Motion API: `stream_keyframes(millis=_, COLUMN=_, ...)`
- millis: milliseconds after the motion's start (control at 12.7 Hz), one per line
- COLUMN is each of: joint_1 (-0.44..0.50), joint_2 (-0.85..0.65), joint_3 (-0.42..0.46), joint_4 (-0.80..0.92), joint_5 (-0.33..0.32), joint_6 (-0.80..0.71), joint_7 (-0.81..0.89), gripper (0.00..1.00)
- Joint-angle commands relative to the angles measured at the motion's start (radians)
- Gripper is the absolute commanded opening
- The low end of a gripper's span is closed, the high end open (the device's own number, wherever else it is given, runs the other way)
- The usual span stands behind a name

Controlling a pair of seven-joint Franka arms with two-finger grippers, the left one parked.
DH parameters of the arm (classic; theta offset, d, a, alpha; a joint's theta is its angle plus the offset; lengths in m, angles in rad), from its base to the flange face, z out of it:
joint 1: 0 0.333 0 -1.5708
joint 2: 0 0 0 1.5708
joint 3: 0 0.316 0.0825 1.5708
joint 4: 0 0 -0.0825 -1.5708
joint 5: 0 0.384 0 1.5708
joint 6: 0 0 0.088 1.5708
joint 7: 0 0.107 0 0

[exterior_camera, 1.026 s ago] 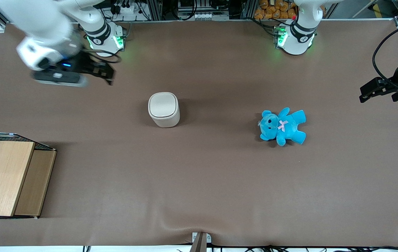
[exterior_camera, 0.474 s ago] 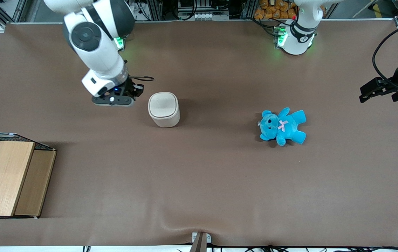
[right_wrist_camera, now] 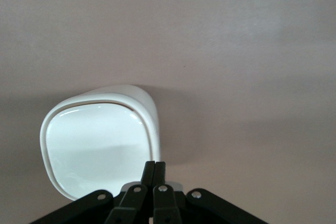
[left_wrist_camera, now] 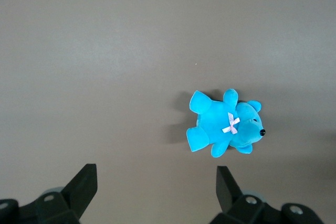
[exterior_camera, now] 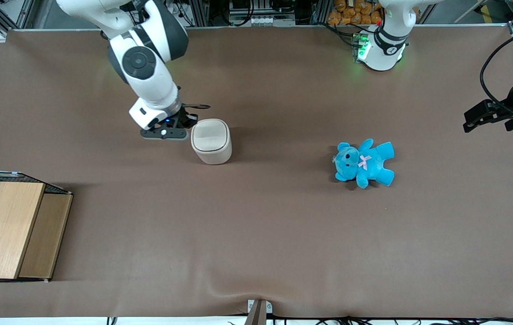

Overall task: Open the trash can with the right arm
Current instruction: 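Move the right gripper down to the white trash can's lid, then close the right gripper on the lid's rim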

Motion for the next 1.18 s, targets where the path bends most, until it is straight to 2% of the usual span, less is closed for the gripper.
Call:
stream_keyframes(millis=0, joint_1=0.028, joint_2=0.032, joint_3=0.000, joint_4=-0.010, joint_5=-0.027, joint_6=0.043, joint_7=0.037, gripper=0.02)
stream_keyframes(millis=316, joint_1=0.039, joint_2=0.053, joint_3=0.000, joint_4=-0.038, joint_5=-0.050, joint_6=0.097, joint_7=0.038, gripper=0.02)
stream_keyframes(millis=1105, joint_1=0.037, joint_2=0.116, joint_3=0.000, joint_4=-0.067, joint_5=-0.059, joint_6=0.179, joint_7=0.046, gripper=0.02)
